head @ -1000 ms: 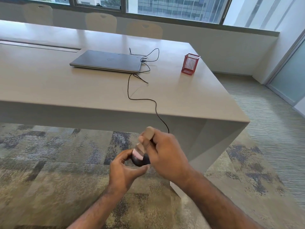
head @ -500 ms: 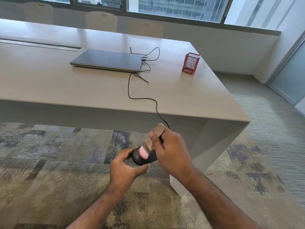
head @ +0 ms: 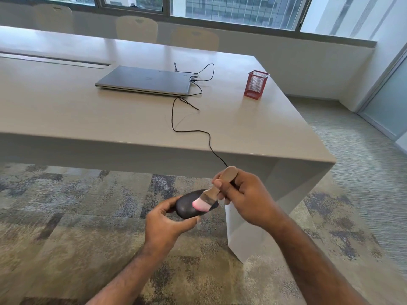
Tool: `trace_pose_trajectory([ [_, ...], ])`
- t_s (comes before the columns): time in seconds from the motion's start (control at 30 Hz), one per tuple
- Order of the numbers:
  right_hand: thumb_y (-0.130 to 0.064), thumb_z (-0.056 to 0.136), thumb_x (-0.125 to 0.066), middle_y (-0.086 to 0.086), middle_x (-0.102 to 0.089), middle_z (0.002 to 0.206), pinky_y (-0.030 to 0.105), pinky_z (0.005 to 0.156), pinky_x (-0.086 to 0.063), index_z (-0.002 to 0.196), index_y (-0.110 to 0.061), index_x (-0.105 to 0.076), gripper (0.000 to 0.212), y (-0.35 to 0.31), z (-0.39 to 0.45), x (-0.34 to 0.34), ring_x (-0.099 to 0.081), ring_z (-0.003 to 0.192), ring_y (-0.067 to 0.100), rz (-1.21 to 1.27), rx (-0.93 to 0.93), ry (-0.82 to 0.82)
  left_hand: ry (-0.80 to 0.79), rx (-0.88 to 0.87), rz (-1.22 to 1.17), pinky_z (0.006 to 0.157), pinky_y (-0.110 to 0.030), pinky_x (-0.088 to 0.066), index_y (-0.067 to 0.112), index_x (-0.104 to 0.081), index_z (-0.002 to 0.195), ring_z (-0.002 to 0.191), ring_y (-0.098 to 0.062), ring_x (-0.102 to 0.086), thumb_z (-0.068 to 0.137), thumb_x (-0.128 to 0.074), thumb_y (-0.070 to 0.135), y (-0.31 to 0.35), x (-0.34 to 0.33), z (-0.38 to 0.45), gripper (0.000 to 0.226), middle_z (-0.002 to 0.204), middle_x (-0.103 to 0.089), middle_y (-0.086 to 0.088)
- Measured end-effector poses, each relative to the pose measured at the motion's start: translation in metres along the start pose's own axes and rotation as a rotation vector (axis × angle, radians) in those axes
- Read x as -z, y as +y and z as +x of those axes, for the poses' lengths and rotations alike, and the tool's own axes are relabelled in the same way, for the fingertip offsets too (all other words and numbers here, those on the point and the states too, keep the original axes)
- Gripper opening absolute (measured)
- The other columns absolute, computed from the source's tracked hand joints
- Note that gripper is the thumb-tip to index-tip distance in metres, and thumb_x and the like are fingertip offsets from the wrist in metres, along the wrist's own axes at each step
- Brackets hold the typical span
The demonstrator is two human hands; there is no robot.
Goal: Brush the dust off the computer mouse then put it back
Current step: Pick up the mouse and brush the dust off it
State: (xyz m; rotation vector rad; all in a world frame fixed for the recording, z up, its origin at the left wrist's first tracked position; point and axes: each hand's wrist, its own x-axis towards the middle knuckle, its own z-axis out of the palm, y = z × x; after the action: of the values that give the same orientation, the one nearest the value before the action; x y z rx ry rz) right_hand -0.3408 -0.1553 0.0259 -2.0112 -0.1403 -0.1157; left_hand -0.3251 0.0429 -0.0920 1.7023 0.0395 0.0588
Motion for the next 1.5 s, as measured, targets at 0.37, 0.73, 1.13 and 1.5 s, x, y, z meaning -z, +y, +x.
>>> trace_pose_trajectory([
  [0.37,-0.021,0.092,-0.065,0.001,-0.067,0.066,0.015,0.052,-0.047,0.093,-0.001,-0.069,0.020,0.012,0.001,0.007,-0.062,0.057,0.009,0.272,0.051,0.026,-0.028,0.122,-0.130,0.093,-0.046,-0.060,0.017,-0.075,0.107,0.095,-0.022,-0.076,0.033,-0.100,0.030,0.005,0.004,0.004,0.079,0.095,-0.081,-0.002],
  [0.73,-0.018,0.097,-0.064,0.011,-0.069,0.071,0.040,0.057,-0.057,0.084,-0.017,-0.070,0.014,0.026,0.001,0.020,-0.064,0.060,0.029,0.104,0.057,0.311,-0.067,0.083,-0.201,0.074,-0.022,-0.061,0.019,-0.076,0.107,0.091,-0.019,-0.078,0.042,-0.098,0.024,0.009,0.009,0.002,0.070,0.098,-0.081,-0.002],
  [1.13,-0.001,0.094,-0.060,0.020,-0.067,0.074,0.011,0.052,-0.046,0.098,0.011,-0.067,0.014,0.006,-0.011,0.000,-0.065,0.060,0.007,0.365,0.142,-0.056,-0.079,0.064,-0.198,0.094,-0.047,-0.060,0.019,-0.076,0.109,0.098,-0.020,-0.076,0.034,-0.105,0.034,0.014,0.007,0.001,0.082,0.100,-0.081,0.001],
  [1.5,-0.015,0.096,-0.064,0.010,-0.068,0.070,0.026,0.057,-0.054,0.088,-0.015,-0.071,0.010,0.031,-0.003,0.028,-0.063,0.061,0.015,0.095,0.092,0.219,-0.122,0.042,-0.226,0.089,-0.034,-0.058,0.039,-0.079,0.102,0.101,-0.015,-0.076,0.032,-0.101,0.052,0.015,0.014,-0.001,0.075,0.105,-0.081,0.003],
])
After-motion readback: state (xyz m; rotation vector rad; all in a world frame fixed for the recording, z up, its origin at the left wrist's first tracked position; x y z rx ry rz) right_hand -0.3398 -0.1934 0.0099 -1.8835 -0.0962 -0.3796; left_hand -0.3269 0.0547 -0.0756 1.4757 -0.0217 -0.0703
